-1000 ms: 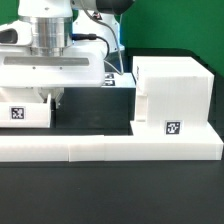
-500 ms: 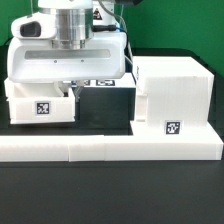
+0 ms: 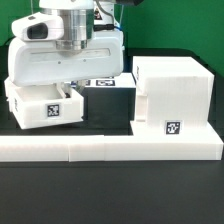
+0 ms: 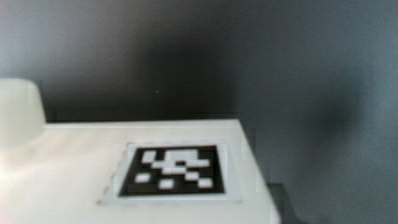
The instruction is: Assemble drawer
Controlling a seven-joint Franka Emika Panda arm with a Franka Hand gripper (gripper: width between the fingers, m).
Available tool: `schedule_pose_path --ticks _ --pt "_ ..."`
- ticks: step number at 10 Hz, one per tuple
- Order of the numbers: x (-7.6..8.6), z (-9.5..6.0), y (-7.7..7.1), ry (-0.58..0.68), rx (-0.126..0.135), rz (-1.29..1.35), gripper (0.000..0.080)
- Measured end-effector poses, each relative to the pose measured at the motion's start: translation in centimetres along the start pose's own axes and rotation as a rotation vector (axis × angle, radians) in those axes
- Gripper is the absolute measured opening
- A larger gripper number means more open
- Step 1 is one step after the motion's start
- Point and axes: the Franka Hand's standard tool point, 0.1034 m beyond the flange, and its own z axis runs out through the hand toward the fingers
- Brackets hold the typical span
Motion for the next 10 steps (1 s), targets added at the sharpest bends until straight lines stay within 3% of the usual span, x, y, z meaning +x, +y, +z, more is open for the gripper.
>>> schedule_pose_path --ticks 1,4,9,10 --pt "0.7 -0.1 -0.4 -0.002 -0.007 -0.108 0.0042" --pt "1.2 0.0 -0.4 -0.023 0.013 -0.305 0.0042" --pt "1.3 0.0 -0.3 -0.051 -0.004 -0.698 0.0042" --pt "1.8 -0.2 -0.5 -0.072 0.011 -0.783 0.0042"
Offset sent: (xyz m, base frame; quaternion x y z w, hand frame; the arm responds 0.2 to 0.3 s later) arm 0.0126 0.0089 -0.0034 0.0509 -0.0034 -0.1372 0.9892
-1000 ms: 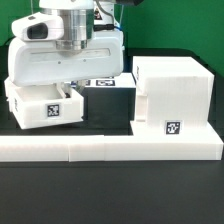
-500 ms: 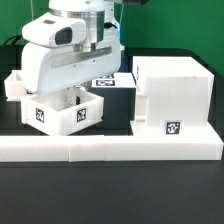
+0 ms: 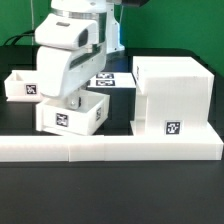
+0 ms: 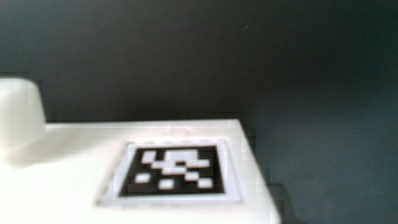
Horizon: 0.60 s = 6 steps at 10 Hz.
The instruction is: Assemble drawer
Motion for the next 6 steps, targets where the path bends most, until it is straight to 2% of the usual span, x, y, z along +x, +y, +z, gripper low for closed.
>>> schedule_pose_path --ticks 1,2,5,6 --pt "0.06 -0.25 0.32 -0.009 0.021 -0.046 0.0042" --pt "-0.62 -0.64 0.66 -0.017 0.051 -0.026 0.0042" --pt "-0.70 -0.50 0.66 -0.018 0.052 -0.024 0.0042" --pt "-0.24 -0.44 0.59 -0.015 0.053 -0.031 0.0042"
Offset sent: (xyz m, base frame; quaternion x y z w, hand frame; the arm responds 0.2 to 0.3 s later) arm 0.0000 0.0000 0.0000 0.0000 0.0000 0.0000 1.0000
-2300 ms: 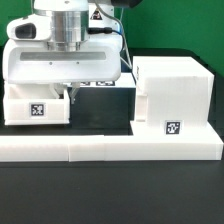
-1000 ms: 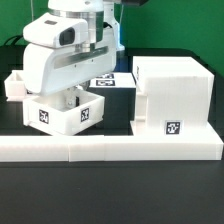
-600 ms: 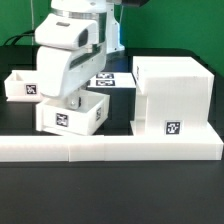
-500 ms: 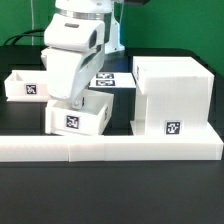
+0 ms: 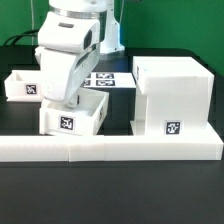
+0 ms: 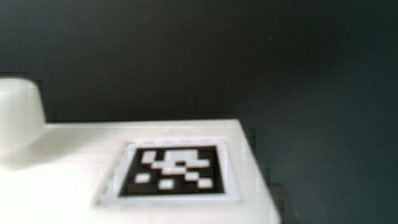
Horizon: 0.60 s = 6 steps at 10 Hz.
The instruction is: Assemble drawer
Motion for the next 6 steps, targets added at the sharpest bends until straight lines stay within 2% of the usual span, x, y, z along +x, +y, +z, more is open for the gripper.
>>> schedule_pose_path --ticks 3,5,6 --pt "-0.02 0.06 -0.05 0.000 0.001 -0.034 0.0042" --pt "0.01 0.41 -0.35 -0.003 0.005 -0.219 0.0042" --pt "0.14 0.42 -0.43 -0.001 0.008 -0.194 0.0042"
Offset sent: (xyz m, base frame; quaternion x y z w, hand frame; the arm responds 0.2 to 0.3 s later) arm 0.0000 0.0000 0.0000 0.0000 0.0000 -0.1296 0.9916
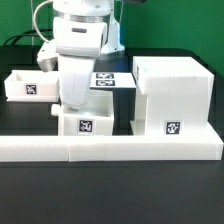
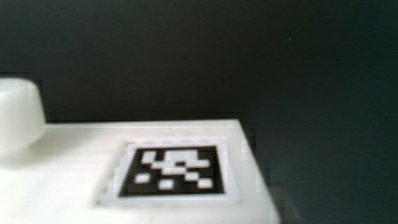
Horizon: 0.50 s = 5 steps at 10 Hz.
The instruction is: Assemble drawer
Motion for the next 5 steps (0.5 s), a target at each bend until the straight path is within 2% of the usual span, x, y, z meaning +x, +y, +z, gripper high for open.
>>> schedule_pose_path --ticks 1,2,3,4,5 --pt "-0.07 0.02 0.06 -0.001 -0.006 0.000 0.0042" --pt "-0.04 0.10 0.21 0.001 -0.031 0.000 0.0042" --pt "0.02 0.22 0.18 0.002 -0.041 -0.001 0.0042" --pt "0.05 0.32 0.36 0.004 -0.084 -0.001 0.0042" --pt "0.01 0.46 0.13 0.004 -0.074 0.000 0.0042"
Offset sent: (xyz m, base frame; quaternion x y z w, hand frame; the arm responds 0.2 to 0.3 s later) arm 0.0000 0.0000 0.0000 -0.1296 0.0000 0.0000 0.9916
